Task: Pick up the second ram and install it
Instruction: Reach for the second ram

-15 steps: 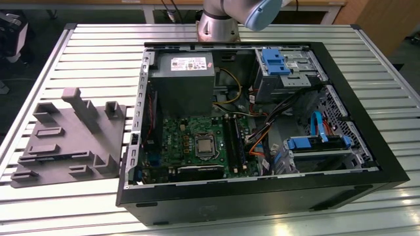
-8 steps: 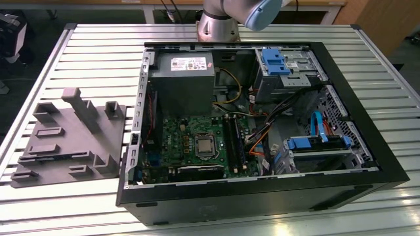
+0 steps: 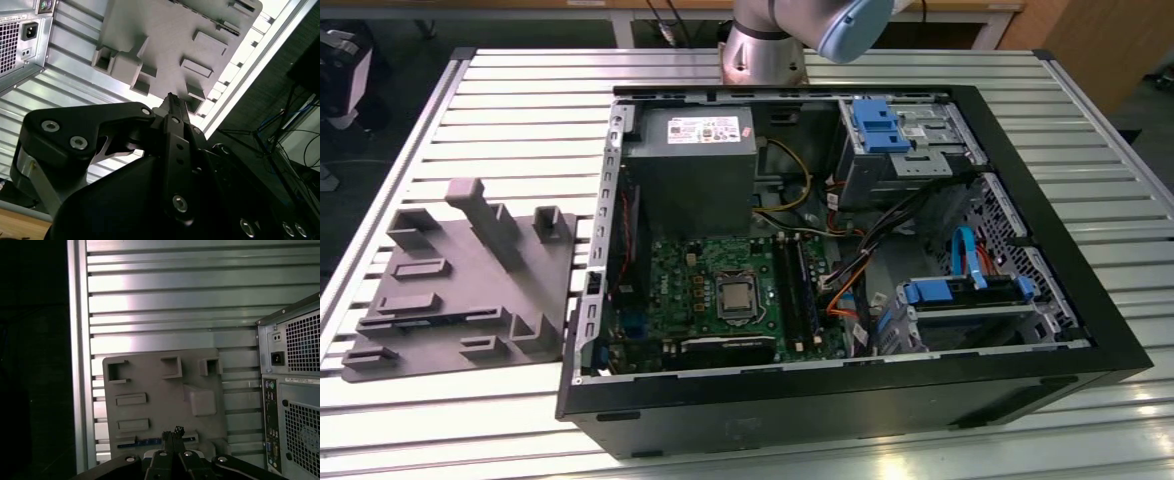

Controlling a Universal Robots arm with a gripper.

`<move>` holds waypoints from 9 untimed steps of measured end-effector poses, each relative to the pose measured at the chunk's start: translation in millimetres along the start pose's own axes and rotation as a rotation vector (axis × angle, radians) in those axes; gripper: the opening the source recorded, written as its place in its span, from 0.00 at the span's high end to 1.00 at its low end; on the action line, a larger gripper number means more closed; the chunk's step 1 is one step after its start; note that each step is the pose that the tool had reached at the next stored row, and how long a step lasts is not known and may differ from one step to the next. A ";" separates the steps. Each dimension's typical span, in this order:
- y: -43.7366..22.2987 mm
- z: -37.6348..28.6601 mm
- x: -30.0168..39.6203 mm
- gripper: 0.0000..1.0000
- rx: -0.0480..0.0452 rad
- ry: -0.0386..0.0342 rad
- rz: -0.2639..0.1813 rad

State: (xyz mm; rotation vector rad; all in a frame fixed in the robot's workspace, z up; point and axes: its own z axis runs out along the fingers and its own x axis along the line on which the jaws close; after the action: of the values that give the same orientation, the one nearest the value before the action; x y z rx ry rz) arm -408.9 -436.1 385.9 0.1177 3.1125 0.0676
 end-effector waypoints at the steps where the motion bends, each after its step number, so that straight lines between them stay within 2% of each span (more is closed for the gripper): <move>1: -0.1 0.0 0.2 0.89 0.0000 0.0001 0.000; 9: -1.0 0.2 1.7 0.89 0.0000 0.0000 0.000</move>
State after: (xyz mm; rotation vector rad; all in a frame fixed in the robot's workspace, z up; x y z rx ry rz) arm -410.7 -437.0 385.7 0.1179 3.1124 0.0677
